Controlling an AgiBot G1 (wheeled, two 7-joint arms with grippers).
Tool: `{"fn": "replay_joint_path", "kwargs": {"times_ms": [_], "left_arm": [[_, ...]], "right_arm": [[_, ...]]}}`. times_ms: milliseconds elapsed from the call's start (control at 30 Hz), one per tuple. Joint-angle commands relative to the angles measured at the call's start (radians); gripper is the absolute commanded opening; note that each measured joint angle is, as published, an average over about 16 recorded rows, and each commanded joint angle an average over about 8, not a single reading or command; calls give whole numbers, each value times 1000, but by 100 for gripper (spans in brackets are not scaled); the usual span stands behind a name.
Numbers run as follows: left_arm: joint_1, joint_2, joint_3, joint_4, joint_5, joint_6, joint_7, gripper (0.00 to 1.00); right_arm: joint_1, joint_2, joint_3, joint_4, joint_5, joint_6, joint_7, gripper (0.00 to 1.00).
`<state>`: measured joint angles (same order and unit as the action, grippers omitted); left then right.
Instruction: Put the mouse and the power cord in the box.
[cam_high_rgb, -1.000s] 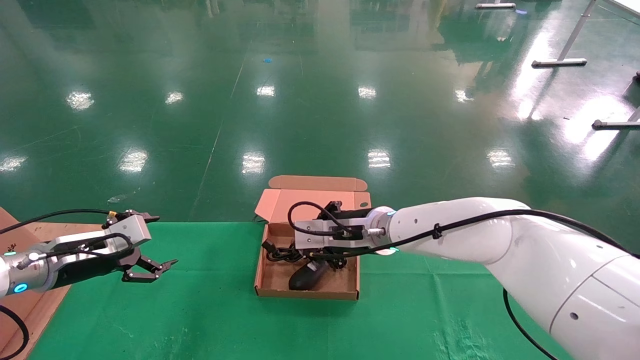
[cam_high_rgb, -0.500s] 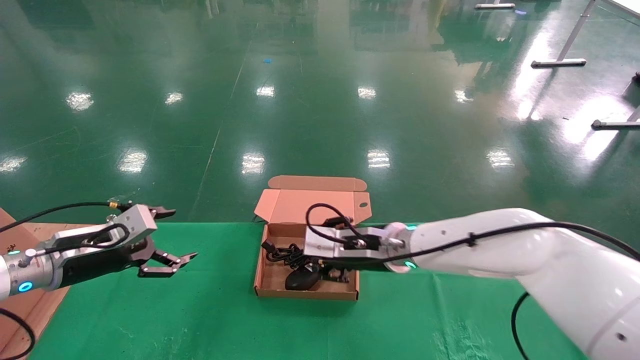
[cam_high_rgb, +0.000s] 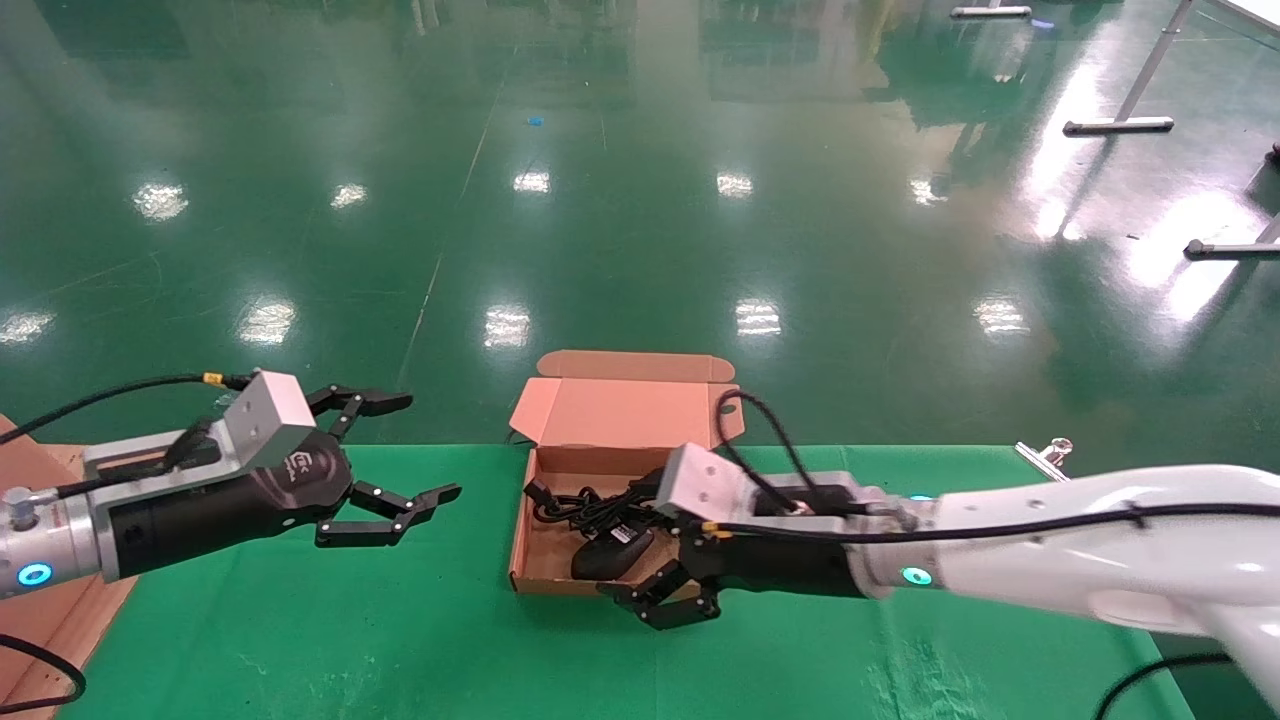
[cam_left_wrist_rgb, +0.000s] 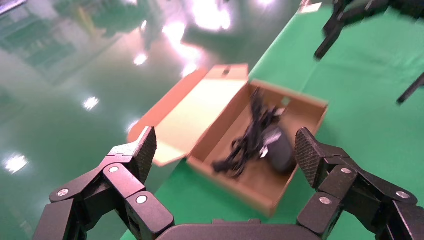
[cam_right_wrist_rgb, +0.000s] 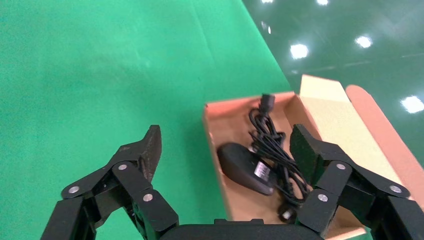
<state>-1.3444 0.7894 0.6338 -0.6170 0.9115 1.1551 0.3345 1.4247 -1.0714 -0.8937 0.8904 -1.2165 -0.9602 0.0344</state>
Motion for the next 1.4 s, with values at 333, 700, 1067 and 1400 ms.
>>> {"fn": "replay_joint_path", "kwargs": {"times_ms": [333, 700, 1067, 1400], "left_arm": [[82, -54, -108, -204, -55, 104, -159, 100], [165, -109, -217, -408, -111, 208, -319, 100], [247, -163, -324, -611, -166, 312, -478, 100], [285, -189, -374, -708, -192, 362, -542, 100]], "right_arm": [[-106, 139, 186, 119, 147, -162, 46, 100], [-213, 279, 373, 239, 295, -325, 93, 100], [-318, 418, 558, 358, 441, -486, 139, 100], [-368, 483, 646, 414, 512, -563, 158, 100]]}}
